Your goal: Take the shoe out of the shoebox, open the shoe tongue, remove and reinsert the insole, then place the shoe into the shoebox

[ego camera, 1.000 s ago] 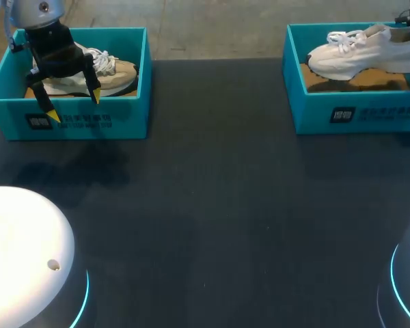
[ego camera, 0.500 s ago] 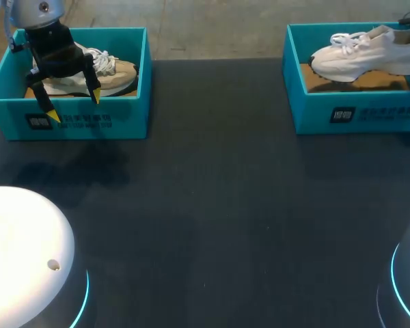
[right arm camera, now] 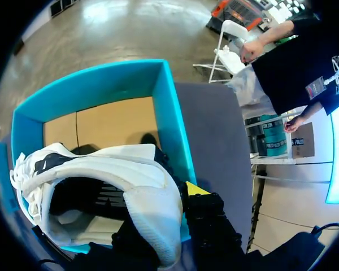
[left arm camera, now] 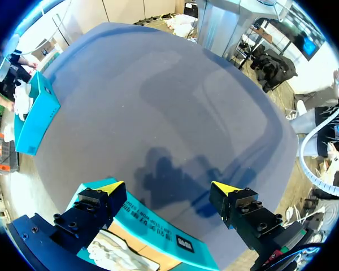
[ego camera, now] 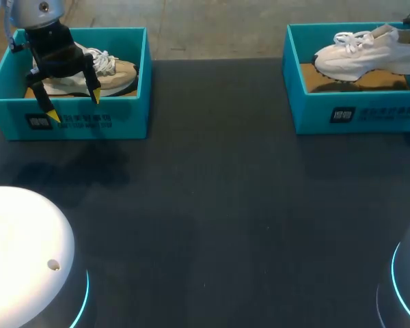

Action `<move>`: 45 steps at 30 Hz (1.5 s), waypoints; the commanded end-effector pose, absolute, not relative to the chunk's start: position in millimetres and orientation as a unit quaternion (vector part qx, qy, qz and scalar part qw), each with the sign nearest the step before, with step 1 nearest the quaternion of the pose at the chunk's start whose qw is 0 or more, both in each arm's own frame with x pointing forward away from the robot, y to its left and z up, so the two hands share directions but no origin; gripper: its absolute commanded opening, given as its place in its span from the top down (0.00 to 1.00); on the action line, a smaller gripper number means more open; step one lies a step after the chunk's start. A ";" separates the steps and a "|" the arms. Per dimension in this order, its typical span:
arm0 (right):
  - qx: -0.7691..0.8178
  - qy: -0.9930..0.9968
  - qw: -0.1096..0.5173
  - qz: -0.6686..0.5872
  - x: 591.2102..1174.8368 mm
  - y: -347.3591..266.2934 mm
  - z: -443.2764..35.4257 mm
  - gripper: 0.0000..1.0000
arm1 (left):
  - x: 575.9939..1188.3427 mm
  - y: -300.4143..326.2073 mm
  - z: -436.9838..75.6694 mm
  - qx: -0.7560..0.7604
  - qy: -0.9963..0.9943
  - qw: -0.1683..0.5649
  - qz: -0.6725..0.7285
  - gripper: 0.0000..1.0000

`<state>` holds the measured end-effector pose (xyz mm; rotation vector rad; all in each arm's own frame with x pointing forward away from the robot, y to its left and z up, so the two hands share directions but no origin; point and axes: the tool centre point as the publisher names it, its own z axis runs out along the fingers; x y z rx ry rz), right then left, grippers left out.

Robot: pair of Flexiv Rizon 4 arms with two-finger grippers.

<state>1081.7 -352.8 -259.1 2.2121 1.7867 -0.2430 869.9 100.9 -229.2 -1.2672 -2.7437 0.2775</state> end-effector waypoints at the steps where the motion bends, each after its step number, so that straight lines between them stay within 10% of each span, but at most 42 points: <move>1: 0.767 0.621 0.144 -0.078 1076.1 -353.4 -267.2 1.00 | 869.8 101.1 -228.9 -0.417 -0.903 0.054 0.090 0.00; 45: 0.752 0.638 0.146 -0.080 1060.6 -343.2 -300.6 1.00 | 869.8 101.1 -228.9 -0.417 -0.903 0.054 0.090 0.00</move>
